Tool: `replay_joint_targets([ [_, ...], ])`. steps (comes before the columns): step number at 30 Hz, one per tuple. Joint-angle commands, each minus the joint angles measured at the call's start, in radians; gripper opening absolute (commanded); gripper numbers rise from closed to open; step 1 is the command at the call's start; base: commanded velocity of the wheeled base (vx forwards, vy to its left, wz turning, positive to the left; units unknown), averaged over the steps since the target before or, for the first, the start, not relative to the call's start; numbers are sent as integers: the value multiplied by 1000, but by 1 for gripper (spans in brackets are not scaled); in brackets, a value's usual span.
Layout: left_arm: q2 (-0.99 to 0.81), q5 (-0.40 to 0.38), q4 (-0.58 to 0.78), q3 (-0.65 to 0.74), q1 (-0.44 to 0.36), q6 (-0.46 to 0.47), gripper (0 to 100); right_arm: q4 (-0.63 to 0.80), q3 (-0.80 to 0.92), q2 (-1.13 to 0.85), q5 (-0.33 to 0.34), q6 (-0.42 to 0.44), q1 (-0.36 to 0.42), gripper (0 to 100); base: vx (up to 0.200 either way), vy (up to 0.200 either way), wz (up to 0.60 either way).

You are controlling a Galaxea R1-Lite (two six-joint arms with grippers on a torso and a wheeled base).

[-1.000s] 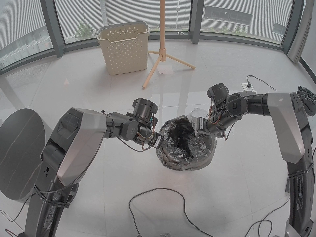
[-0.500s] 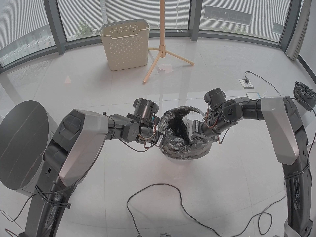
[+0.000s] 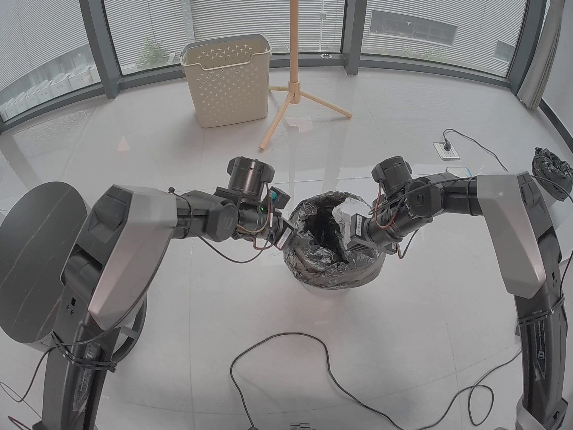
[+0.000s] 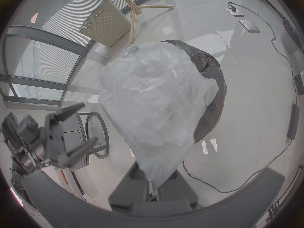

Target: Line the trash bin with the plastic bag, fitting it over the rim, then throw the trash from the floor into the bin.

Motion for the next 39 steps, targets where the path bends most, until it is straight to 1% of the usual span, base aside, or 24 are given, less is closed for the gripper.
replay_joint_targets([
  [1, -41, -24, -64, 0, 18, 6, 100, 1, 0, 6, 0, 1, 7, 0, 0, 0, 0],
  [2, -39, -24, -72, 0, 15, -3, 100, 1, 0, 8, 0, 1, 7, 100, 0, 0, 0],
  [6, -45, -27, -77, 0, 13, -43, 100, -3, 0, 11, 0, 3, 17, 100, 0, 0, 0],
  [12, -48, -25, -77, 0, 10, -49, 100, -6, 0, 0, -1, 6, 17, 100, 0, 0, 0],
  [15, -48, -25, -71, 0, 15, -77, 100, 0, 0, -14, -1, 6, 5, 100, 0, 0, 0],
  [17, -53, -22, -60, 0, 38, -97, 100, 3, 0, -23, -3, -2, -18, 100, 0, 0, 0],
  [20, -79, -17, 6, 0, 87, -95, 100, 12, 0, -27, -21, -20, -56, 100, 0, 0, 0],
  [21, -91, -14, 23, 0, 104, -95, 100, 34, 0, -30, -37, -35, -68, 100, 0, 0, 0],
  [22, -104, -4, 41, 0, 127, -93, 100, 87, 0, -47, -58, -72, -84, 100, 0, 0, 0],
  [24, -124, 52, 74, 0, 165, -92, 100, 193, 0, -87, -103, -166, -114, 100, 0, 0, 0],
  [25, -142, 78, 107, 0, 183, -92, 100, 241, 0, -104, -142, -209, -130, 100, 0, 0, 0],
  [27, -186, 91, 181, 0, 205, -98, 100, 282, 0, -119, -228, -259, -147, 100, 0, 0, 0],
  [28, -222, 91, 241, 0, 212, -109, 100, 285, 0, -125, -294, -286, -157, 100, 0, 0, 0],
  [29, -243, 95, 281, 0, 217, -126, 100, 290, 0, -130, -334, -299, -164, 100, 0, 0, 0],
  [31, -292, 102, 360, 0, 219, -150, 100, 299, 0, -150, -392, -315, -171, 100, 0, 0, 0],
  [32, -329, 108, 423, 0, 219, -159, 100, 317, 0, -175, -411, -319, -171, 100, 0, 0, 0],
  [33, -357, 116, 472, 0, 220, -158, 100, 343, 0, -201, -412, -324, -173, 100, 0, 0, 0],
  [34, -361, 118, 482, 0, 220, -158, 100, 350, 0, -205, -412, -324, -173, 100, 0, 0, 0],
  [35, -421, 153, 575, 0, 219, -161, 100, 443, 0, -264, -412, -364, -179, 100, 0, 0, 0],
  [36, -453, 177, 621, 0, 217, -159, 100, 489, 0, -291, -412, -398, -188, 100, 0, 0, 0],
  [38, -513, 210, 695, 0, 211, -159, 100, 540, 0, -339, -419, -445, -206, 100, 0, 0, 0],
  [39, -518, 213, 701, 0, 211, -159, 100, 541, 0, -343, -419, -447, -208, 100, 0, 0, 0],
])
